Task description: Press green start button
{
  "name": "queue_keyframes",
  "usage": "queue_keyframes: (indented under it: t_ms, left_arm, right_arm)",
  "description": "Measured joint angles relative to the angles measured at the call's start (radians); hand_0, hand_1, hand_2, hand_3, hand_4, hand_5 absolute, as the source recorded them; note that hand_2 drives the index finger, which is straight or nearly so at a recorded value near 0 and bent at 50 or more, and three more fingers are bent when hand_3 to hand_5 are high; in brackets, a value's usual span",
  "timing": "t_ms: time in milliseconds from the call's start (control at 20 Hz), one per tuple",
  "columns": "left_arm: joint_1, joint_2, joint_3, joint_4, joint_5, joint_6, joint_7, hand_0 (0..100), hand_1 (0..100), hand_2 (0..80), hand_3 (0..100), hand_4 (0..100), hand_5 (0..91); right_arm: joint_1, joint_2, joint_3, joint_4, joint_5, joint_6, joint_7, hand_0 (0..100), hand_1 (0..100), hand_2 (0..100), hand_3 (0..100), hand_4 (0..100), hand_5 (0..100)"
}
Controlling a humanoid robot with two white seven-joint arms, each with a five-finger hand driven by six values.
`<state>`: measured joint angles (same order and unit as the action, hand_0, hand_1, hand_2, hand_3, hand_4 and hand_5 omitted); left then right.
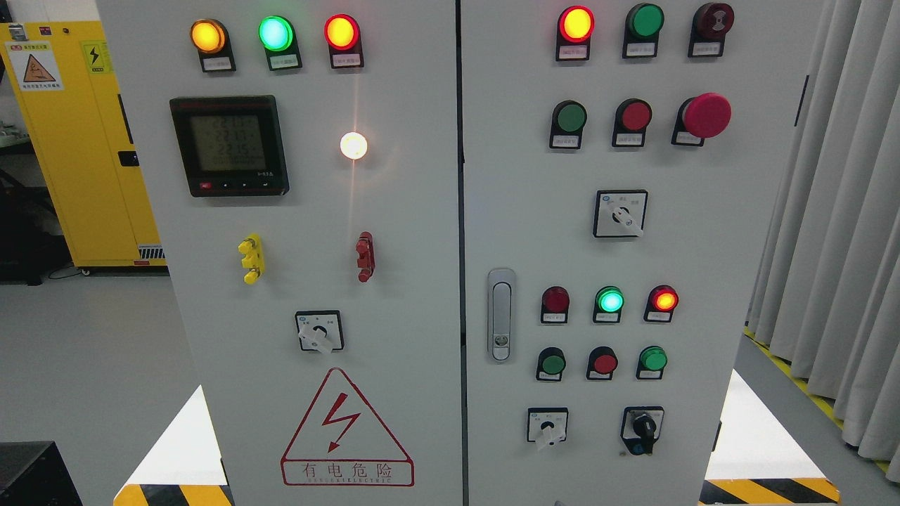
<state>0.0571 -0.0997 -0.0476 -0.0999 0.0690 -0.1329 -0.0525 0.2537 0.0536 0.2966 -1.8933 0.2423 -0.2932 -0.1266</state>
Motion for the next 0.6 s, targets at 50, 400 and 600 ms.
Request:
queue_keyframes:
  t_ms: [50,400,600]
  left_arm:
    - [0.0,0.0,0.0,0.0,0.0,0.0,0.0,12,56,0.0,0,0,0.0]
    - [0.0,0.0,0.0,0.0,0.0,0.0,0.0,12,56,0.0,0,0,0.0]
    - [0.0,0.0,0.0,0.0,0.0,0.0,0.0,12,56,0.0,0,0,0.0]
  right_arm:
    - [0.0,0.0,0.0,0.0,0.0,0.0,0.0,33,54,0,12,15,13]
    - [0.001,0.0,-0.002,0.0,0.0,0.0,0.0,33,54,0,13,15,13]
    - [0.001,0.0,-0.004,0.0,0.0,0.0,0.0,33,55,0,13,15,13]
